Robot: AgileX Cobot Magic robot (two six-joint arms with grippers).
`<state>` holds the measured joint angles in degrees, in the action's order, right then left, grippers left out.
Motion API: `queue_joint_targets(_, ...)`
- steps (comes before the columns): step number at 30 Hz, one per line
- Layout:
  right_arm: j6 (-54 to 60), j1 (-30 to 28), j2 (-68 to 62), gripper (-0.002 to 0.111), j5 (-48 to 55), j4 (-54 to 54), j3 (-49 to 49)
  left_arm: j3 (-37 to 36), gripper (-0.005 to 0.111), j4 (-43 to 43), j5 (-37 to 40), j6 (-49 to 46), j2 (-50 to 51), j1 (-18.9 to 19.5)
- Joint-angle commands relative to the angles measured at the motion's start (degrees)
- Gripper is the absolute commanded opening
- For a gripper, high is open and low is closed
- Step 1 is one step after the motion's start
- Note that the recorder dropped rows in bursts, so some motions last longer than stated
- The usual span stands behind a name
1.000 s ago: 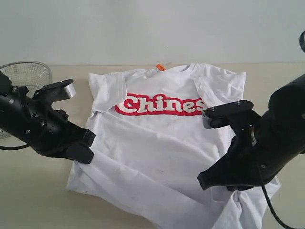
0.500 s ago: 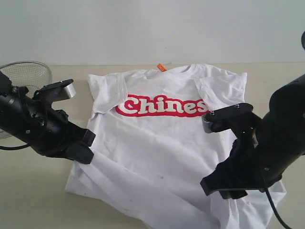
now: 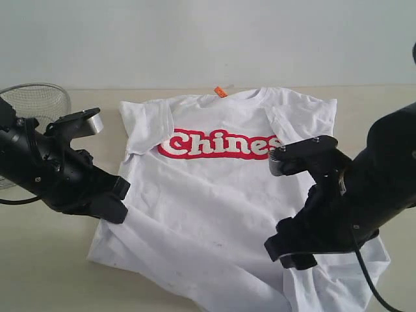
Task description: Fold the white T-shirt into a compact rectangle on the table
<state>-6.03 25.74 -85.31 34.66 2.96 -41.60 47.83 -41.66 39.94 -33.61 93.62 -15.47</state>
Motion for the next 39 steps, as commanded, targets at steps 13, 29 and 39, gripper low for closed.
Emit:
queue_joint_targets(13,1.1,0.07,-4.59,0.053,-1.24,3.13,0.31,0.11,0.005,0.14,0.61,-0.16,-0.12,0.07)
queue_joint_targets(29,1.66,0.07,-4.59,0.053,0.69,3.29,0.31,0.11,0.005,0.14,0.61,-0.16,-0.12,0.07)
queue_joint_targets(39,1.77,0.07,-5.31,0.053,1.19,3.71,0.31,0.11,0.005,0.14,0.61,-0.05,-0.12,0.07)
